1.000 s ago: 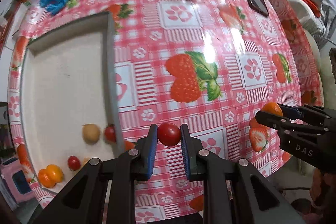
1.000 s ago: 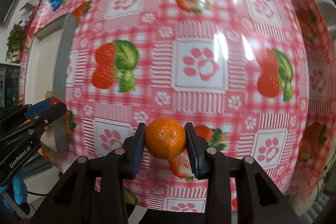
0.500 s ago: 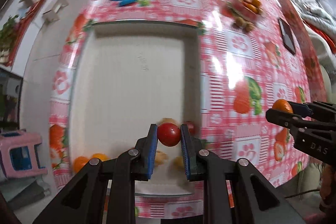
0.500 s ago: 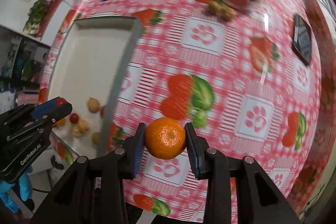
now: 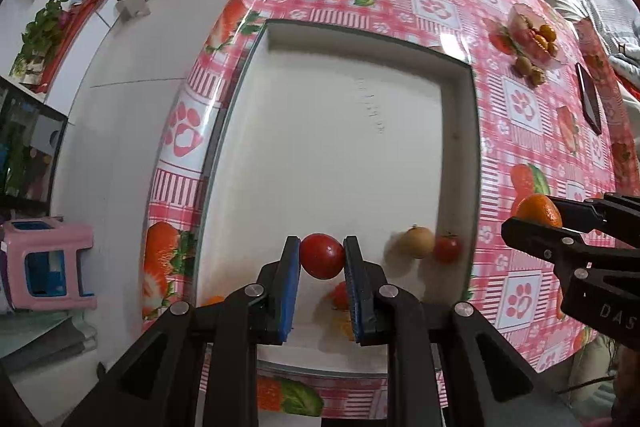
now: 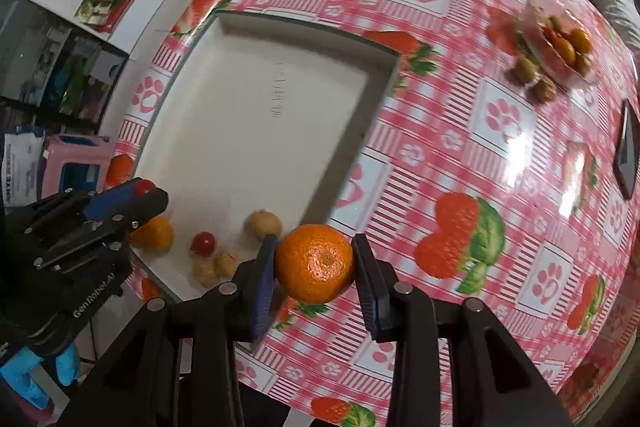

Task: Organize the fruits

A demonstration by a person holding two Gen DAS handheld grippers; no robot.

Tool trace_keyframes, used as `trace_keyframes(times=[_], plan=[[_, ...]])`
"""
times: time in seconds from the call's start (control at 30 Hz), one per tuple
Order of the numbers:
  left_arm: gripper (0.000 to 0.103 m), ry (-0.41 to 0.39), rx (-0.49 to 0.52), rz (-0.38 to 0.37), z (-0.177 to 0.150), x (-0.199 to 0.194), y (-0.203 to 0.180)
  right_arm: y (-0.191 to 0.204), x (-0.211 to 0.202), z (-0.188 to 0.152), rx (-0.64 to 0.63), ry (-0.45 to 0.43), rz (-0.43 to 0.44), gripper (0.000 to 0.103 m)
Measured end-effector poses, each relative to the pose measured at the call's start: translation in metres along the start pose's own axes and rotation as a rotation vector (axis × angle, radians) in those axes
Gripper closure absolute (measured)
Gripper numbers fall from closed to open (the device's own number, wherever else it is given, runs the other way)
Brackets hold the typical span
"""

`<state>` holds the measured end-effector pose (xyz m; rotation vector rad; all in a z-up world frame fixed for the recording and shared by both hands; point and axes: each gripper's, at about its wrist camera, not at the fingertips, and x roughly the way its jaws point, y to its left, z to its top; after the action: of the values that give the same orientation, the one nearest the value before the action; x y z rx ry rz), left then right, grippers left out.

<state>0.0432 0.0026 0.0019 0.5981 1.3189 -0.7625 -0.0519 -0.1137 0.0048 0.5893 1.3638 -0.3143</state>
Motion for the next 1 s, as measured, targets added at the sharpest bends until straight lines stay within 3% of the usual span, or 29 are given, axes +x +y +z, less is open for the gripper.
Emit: trace_keyframes(times=[0.77,0.8,0.87,0.93,1.0], plan=[[0.079,0.100,0.056,0.031,0.005,0.040,-0.003,0.028,0.053,0.018,0.007,0.099,0.026,0.062],[0.078,0.102,0.059,0.034,0.005,0.040,-0.003,0.029,0.053,0.018,0.003,0.100,0.030,0.060],[0.056,0.100,0.053,0.059,0.006,0.040,-0.003,0.031,0.052,0.019,-0.012,0.092,0.006,0.059],[0.040,0.086,0.037,0.084,0.006,0.038,0.001,0.030,0.050,0.021,-0.005,0.086,0.007,0.054],[0.039,0.078,0.019,0.067,0.007,0.036,0.004,0.028,0.046,0.022,0.001,0.079,0.004,0.047]])
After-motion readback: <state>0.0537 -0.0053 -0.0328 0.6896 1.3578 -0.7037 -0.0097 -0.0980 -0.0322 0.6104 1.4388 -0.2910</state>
